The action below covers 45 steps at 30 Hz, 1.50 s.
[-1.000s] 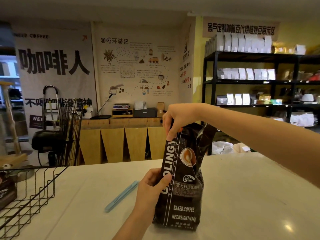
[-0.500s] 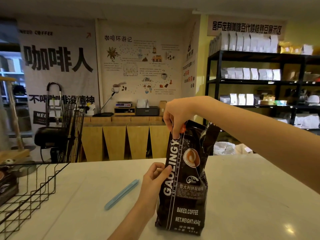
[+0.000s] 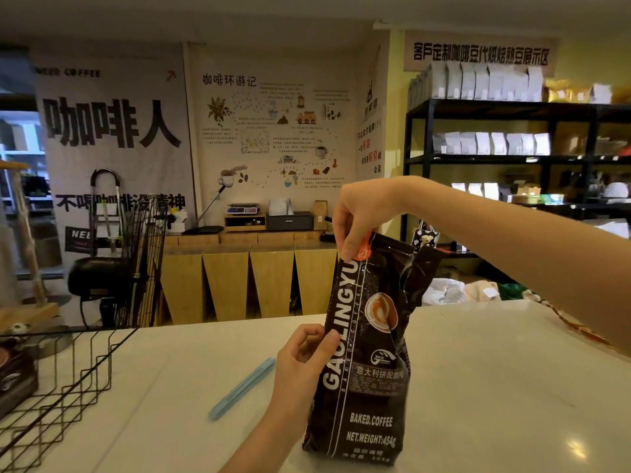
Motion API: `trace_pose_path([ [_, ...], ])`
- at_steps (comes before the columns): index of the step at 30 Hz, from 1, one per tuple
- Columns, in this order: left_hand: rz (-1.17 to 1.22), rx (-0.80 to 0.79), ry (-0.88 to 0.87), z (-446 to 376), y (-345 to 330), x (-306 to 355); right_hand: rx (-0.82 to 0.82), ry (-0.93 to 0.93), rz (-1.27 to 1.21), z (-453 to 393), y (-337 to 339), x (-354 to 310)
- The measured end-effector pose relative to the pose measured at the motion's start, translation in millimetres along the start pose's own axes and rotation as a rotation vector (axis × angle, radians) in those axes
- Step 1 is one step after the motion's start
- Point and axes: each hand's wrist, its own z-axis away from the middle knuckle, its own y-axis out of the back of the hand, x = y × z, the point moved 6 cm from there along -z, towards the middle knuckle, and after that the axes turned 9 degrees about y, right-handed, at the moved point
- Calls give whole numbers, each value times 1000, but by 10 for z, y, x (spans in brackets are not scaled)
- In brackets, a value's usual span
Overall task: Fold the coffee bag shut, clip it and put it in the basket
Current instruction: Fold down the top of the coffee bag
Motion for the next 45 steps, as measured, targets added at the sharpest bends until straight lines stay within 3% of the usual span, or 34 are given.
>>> trace_pose_path([
  [8, -270, -141, -98, -41, 2, 350, 182, 102, -174, -102, -97, -87],
  [13, -209, -65, -165, -112, -1, 547, 195, 77, -195, -100, -117, -156],
  [17, -64, -7, -107, -149, 55, 486, 99, 9, -179, 11, -139, -66],
  [33, -35, -65, -31, -79, 29, 419, 172, 90, -287, 16, -161, 34],
  [36, -10, -13, -16, -98, 29, 415, 269, 20, -477, 175, -119, 255],
  [38, 16, 5, 4, -99, 16, 417, 506, -44, -667, 307, -167, 502],
  [40, 2, 22, -5, -105, 5, 463, 767, -111, -991, 428, -482, 745],
  [41, -20, 35, -18, -108, -5, 497, 823, -118, -1185, 456, -749, 805],
  [45, -206, 43, -120, -101, -146, 693, 661, -52, -1660, 477, -1819, 671],
])
